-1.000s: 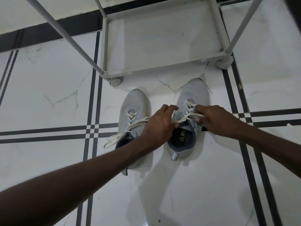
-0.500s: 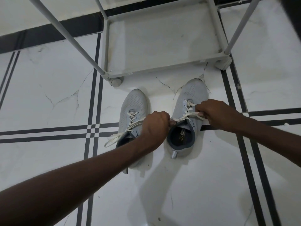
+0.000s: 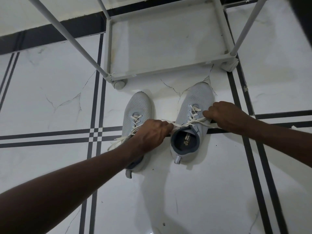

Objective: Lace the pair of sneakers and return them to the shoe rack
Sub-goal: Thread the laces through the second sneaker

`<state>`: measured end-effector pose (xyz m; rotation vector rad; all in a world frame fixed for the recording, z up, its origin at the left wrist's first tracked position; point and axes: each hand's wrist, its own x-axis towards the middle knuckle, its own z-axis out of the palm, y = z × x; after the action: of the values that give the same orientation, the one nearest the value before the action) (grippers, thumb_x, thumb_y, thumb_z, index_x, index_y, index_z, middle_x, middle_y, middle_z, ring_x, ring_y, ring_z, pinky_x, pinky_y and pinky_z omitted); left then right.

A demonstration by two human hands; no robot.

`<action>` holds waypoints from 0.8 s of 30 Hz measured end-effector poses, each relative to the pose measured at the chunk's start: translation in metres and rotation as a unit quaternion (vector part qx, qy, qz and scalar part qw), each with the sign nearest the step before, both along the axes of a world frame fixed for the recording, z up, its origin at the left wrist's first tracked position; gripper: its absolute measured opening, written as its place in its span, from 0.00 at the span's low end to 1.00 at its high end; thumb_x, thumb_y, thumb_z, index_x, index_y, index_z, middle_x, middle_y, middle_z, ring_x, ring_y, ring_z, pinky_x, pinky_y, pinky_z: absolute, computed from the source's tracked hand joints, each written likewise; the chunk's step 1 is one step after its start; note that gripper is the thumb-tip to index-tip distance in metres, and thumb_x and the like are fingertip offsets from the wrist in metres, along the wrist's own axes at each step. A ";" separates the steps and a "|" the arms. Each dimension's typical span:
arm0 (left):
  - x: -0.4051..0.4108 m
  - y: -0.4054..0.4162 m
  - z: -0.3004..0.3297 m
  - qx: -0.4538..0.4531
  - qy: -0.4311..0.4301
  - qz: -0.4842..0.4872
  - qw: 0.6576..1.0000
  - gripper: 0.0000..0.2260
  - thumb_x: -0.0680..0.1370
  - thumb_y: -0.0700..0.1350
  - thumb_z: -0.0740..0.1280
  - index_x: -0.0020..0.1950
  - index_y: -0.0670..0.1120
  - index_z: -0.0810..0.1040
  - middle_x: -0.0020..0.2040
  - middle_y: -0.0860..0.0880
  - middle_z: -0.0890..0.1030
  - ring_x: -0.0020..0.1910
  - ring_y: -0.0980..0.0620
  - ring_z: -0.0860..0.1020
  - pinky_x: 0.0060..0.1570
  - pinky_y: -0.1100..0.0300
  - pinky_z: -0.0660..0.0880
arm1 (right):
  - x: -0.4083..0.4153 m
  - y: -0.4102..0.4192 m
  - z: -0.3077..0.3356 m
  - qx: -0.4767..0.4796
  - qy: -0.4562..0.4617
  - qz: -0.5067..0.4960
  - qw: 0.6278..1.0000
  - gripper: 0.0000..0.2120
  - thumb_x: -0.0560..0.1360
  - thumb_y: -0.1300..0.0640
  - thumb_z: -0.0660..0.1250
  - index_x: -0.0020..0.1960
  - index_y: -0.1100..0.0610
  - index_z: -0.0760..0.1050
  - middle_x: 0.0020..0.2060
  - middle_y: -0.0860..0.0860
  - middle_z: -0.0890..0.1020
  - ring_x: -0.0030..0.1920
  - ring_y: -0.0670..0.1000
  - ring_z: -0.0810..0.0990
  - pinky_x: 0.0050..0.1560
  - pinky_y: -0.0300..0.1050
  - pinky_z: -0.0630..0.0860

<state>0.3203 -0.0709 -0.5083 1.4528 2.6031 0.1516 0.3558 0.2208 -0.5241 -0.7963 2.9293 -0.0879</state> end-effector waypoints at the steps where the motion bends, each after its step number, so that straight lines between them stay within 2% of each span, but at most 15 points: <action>1: 0.000 -0.001 0.000 -0.002 -0.001 0.003 1.000 0.09 0.74 0.43 0.57 0.42 0.45 0.76 0.34 0.46 0.80 0.29 0.44 0.78 0.29 0.60 0.61 | 0.000 -0.001 -0.001 0.001 0.003 -0.001 1.000 0.10 0.65 0.68 0.61 0.42 0.60 0.77 0.28 0.56 0.77 0.27 0.57 0.73 0.30 0.43 0.61; 5: -0.006 0.002 0.002 -0.018 -0.017 0.010 1.000 0.04 0.75 0.42 0.63 0.43 0.45 0.77 0.36 0.46 0.81 0.32 0.42 0.79 0.30 0.59 0.61 | 0.004 -0.002 -0.002 0.011 -0.022 -0.038 0.999 0.13 0.60 0.72 0.69 0.40 0.58 0.76 0.27 0.54 0.76 0.26 0.55 0.72 0.28 0.42 0.59; 8: -0.010 0.010 0.009 -0.021 0.017 0.069 0.997 0.15 0.79 0.56 0.59 0.51 0.45 0.76 0.45 0.47 0.81 0.42 0.46 0.79 0.34 0.57 0.66 | 0.006 -0.008 -0.001 -0.006 0.002 -0.072 0.997 0.16 0.59 0.70 0.73 0.45 0.60 0.75 0.31 0.56 0.77 0.30 0.55 0.73 0.30 0.43 0.61; 10: -0.004 0.017 0.015 0.003 0.022 0.131 0.991 0.26 0.78 0.64 0.56 0.64 0.46 0.72 0.56 0.47 0.77 0.52 0.47 0.75 0.48 0.53 0.73 | 0.009 -0.015 0.001 -0.020 0.040 -0.101 0.994 0.19 0.65 0.65 0.70 0.55 0.62 0.74 0.42 0.58 0.79 0.39 0.57 0.75 0.37 0.47 0.68; 12: 0.005 0.026 0.017 0.013 0.011 0.142 0.990 0.32 0.77 0.65 0.56 0.73 0.44 0.65 0.67 0.44 0.72 0.64 0.45 0.70 0.61 0.49 0.70 | 0.015 -0.028 0.005 -0.072 0.034 -0.112 0.990 0.24 0.68 0.61 0.66 0.64 0.62 0.71 0.51 0.58 0.78 0.49 0.58 0.75 0.46 0.53 0.74; 13: 0.010 0.032 0.016 0.004 0.002 0.126 0.992 0.32 0.78 0.64 0.57 0.74 0.44 0.63 0.68 0.42 0.72 0.66 0.43 0.69 0.64 0.48 0.69 | 0.018 -0.035 0.005 -0.103 0.029 -0.109 0.988 0.24 0.70 0.60 0.64 0.66 0.62 0.70 0.54 0.59 0.78 0.51 0.59 0.75 0.49 0.55 0.74; 15: 0.016 0.042 0.007 -0.019 -0.020 0.086 0.996 0.23 0.80 0.57 0.59 0.69 0.43 0.67 0.61 0.42 0.75 0.59 0.41 0.74 0.58 0.49 0.72 | 0.023 -0.047 0.000 -0.129 0.030 -0.095 0.987 0.21 0.72 0.62 0.64 0.64 0.63 0.71 0.52 0.60 0.78 0.48 0.59 0.76 0.48 0.56 0.75; 17: 0.018 0.048 0.005 -0.019 -0.015 0.081 0.996 0.13 0.80 0.48 0.61 0.62 0.44 0.70 0.51 0.43 0.77 0.46 0.43 0.77 0.44 0.52 0.71 | 0.022 -0.053 -0.005 -0.139 0.030 -0.090 0.986 0.15 0.71 0.66 0.65 0.58 0.64 0.74 0.47 0.60 0.78 0.42 0.58 0.74 0.41 0.55 0.75; 20: 0.018 0.046 0.011 -0.040 0.031 0.103 0.993 0.08 0.81 0.46 0.60 0.58 0.44 0.69 0.42 0.45 0.80 0.34 0.44 0.78 0.30 0.55 0.64 | 0.018 -0.054 -0.006 -0.133 0.009 -0.125 0.983 0.11 0.71 0.71 0.66 0.52 0.64 0.74 0.43 0.61 0.78 0.33 0.56 0.73 0.29 0.49 0.70; 22: 0.017 0.043 0.015 -0.077 0.052 0.088 0.992 0.08 0.82 0.45 0.57 0.58 0.43 0.69 0.42 0.45 0.81 0.34 0.43 0.79 0.30 0.55 0.61 | 0.018 -0.050 -0.008 -0.095 0.010 -0.133 0.987 0.11 0.71 0.70 0.64 0.52 0.63 0.74 0.41 0.60 0.78 0.25 0.56 0.73 0.24 0.44 0.63; 24: 0.014 0.039 0.015 -0.098 0.039 0.063 0.992 0.09 0.82 0.44 0.54 0.59 0.44 0.69 0.45 0.44 0.82 0.38 0.41 0.80 0.33 0.53 0.61 | 0.023 -0.043 -0.008 -0.060 0.010 -0.108 0.992 0.12 0.72 0.66 0.56 0.52 0.60 0.73 0.34 0.55 0.79 0.22 0.56 0.73 0.24 0.42 0.60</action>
<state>0.3342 -0.0319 -0.4933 1.2533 2.6833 -0.1474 0.3787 0.1778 -0.5322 -0.4922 3.0430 -0.2777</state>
